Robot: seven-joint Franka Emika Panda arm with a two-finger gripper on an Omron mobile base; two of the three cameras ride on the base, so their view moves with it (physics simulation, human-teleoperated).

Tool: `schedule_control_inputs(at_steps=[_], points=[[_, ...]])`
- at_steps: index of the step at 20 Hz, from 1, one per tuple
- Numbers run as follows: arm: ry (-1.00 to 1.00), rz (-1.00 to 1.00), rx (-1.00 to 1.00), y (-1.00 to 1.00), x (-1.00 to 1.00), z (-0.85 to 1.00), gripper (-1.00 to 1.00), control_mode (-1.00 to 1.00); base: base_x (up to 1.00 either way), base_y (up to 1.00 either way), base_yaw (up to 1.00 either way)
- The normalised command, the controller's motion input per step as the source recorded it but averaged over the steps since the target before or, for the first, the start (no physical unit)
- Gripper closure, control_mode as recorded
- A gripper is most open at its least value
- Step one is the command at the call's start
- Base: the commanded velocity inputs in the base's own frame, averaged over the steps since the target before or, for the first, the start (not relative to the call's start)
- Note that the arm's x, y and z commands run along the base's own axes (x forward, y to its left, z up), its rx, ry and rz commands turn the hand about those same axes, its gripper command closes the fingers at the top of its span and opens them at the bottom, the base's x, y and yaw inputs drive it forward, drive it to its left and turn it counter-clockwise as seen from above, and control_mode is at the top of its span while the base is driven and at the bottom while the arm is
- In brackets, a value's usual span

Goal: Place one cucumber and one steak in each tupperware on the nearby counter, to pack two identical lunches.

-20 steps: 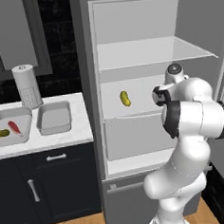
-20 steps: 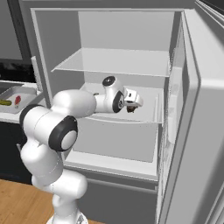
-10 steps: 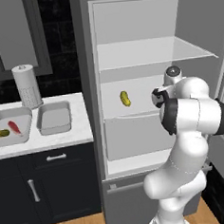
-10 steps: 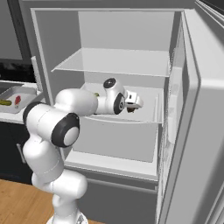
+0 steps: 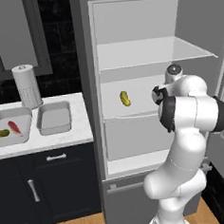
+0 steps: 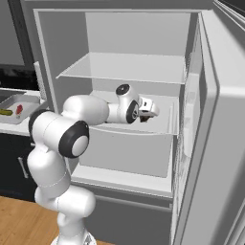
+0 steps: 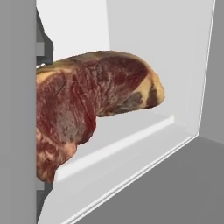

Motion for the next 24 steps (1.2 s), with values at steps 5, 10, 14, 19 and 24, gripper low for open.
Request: schedule_control_inputs(at_steps=[5, 10, 14, 19, 24], points=[[0.00, 0.00, 0.00, -0.02, 0.00, -0.02, 1.00, -1.00, 0.00, 0.00, 0.00], [0.00, 0.00, 0.00, 0.00, 0.00, 0.00, 1.00, -1.00, 0.00, 0.00, 0.00], [-0.01, 0.00, 0.00, 0.00, -0.03, 0.01, 1.00, -1.00, 0.00, 0.00, 0.00], [-0.10, 0.00, -0.03, 0.12, -0.28, 0.07, 1.00, -1.00, 0.00, 0.00, 0.00], [-0.13, 0.02, -0.03, 0.17, -0.39, 0.18, 1.00, -1.00, 0.00, 0.00, 0.00]])
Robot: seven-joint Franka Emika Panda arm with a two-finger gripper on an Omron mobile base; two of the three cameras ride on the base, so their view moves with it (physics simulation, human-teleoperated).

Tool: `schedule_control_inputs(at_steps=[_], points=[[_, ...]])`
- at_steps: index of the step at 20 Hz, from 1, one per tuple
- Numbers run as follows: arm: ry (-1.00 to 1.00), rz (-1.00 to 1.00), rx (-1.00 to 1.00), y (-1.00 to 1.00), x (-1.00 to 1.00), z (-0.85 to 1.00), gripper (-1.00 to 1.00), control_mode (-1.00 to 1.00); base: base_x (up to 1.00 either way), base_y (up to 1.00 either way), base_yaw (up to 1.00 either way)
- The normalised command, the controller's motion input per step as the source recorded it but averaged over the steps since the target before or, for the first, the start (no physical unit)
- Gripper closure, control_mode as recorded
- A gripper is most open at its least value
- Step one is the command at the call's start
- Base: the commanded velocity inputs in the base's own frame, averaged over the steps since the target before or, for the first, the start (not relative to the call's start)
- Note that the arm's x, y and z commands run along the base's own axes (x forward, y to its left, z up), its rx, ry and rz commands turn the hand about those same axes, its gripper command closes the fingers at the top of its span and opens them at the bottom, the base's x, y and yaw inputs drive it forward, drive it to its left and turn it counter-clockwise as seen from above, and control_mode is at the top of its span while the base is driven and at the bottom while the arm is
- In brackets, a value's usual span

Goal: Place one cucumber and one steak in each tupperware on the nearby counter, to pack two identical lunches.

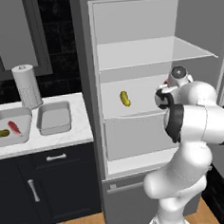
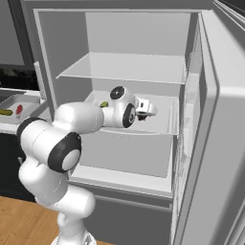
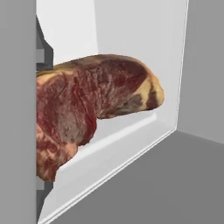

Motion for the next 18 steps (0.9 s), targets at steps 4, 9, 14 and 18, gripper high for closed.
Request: schedule_control_inputs(at_steps=[4, 9, 14, 18], points=[[-0.07, 0.04, -0.01, 0.21, -0.51, 0.18, 1.00, -1.00, 0.00, 0.00, 0.00], [0.01, 0.01, 0.00, 0.20, -0.61, 0.58, 1.00, -1.00, 0.00, 0.00, 0.00], [0.13, 0.00, 0.01, 0.15, -0.85, 0.77, 1.00, -1.00, 0.00, 0.00, 0.00], [0.22, 0.00, 0.07, 0.06, -1.00, 0.60, 1.00, -1.00, 0.00, 0.00, 0.00]])
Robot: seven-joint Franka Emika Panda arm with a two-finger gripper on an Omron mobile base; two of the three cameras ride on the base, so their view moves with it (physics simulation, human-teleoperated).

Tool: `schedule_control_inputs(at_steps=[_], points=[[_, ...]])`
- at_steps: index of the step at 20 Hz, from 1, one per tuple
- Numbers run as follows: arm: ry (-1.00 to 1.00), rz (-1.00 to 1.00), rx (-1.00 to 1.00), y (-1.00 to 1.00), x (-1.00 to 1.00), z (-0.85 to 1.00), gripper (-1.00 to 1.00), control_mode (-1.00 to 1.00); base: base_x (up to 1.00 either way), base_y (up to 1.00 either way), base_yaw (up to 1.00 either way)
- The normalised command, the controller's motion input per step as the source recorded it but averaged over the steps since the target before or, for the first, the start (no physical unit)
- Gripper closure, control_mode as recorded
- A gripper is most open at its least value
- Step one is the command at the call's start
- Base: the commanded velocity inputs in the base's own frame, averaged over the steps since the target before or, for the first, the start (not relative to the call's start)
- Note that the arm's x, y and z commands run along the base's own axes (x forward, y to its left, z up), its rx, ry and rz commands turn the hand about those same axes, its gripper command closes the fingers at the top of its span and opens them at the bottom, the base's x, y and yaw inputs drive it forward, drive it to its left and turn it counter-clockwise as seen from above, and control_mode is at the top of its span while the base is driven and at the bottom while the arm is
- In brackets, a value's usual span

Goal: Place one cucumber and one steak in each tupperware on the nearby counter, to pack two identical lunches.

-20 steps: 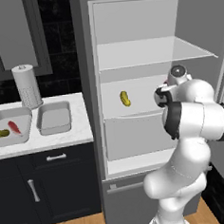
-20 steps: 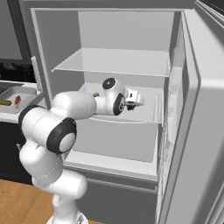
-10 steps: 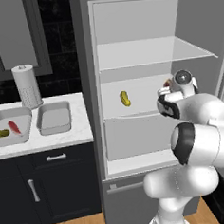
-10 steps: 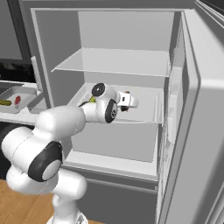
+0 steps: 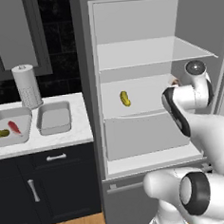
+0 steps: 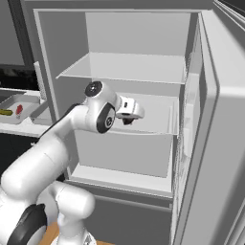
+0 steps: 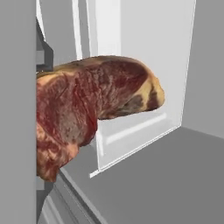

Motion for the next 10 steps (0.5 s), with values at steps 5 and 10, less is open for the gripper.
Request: schedule_control_inputs(at_steps=[5, 10], points=[[0.19, 0.02, 0.07, 0.11, -1.00, 0.45, 1.00, -1.00, 0.00, 0.00, 0.00], [0.09, 0.07, 0.02, 0.43, -0.94, 0.36, 1.00, -1.00, 0.00, 0.00, 0.00]])
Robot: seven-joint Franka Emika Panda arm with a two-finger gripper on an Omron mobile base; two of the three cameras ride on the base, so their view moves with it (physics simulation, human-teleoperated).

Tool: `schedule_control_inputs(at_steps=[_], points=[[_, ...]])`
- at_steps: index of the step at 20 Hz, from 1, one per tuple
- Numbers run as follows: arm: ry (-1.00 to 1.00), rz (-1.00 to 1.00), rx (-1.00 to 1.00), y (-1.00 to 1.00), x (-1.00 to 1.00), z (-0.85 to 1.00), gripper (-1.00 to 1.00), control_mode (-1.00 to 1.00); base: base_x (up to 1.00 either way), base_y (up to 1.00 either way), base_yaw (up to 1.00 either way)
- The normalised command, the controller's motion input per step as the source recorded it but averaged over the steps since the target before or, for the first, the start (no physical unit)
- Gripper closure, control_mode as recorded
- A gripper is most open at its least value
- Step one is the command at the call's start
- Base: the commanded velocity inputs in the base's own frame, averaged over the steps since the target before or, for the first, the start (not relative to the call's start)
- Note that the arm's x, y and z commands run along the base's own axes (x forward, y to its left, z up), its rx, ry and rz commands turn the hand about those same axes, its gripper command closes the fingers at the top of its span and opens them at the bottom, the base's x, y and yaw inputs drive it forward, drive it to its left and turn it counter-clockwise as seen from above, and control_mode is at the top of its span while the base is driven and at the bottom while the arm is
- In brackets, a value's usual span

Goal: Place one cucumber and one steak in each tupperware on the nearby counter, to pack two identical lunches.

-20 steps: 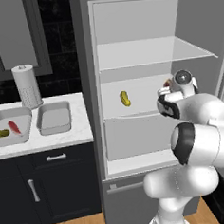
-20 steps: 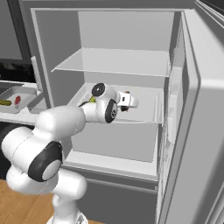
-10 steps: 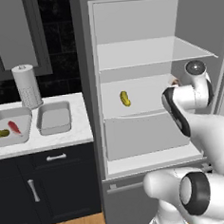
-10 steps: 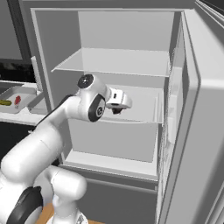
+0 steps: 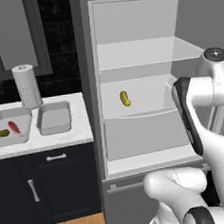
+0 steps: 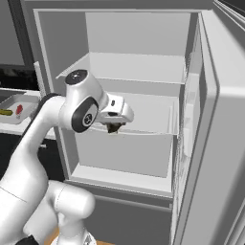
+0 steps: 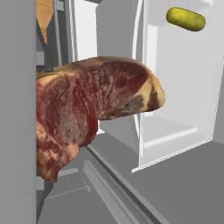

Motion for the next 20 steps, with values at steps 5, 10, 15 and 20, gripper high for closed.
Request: schedule_control_inputs(at_steps=[5, 10, 15, 20], points=[[-0.01, 0.11, 0.00, 0.78, -0.83, 0.03, 1.00, -1.00, 0.00, 0.00, 0.00], [-0.10, 0.08, 0.00, 0.43, -0.63, 0.01, 1.00, -1.00, 0.00, 0.00, 0.00], [-0.03, 0.00, 0.00, 0.04, -0.18, 0.00, 1.00, -1.00, 0.00, 0.00, 0.00], [0.00, 0.00, 0.00, 0.00, 0.00, 0.00, 1.00, -1.00, 0.00, 0.00, 0.00]])
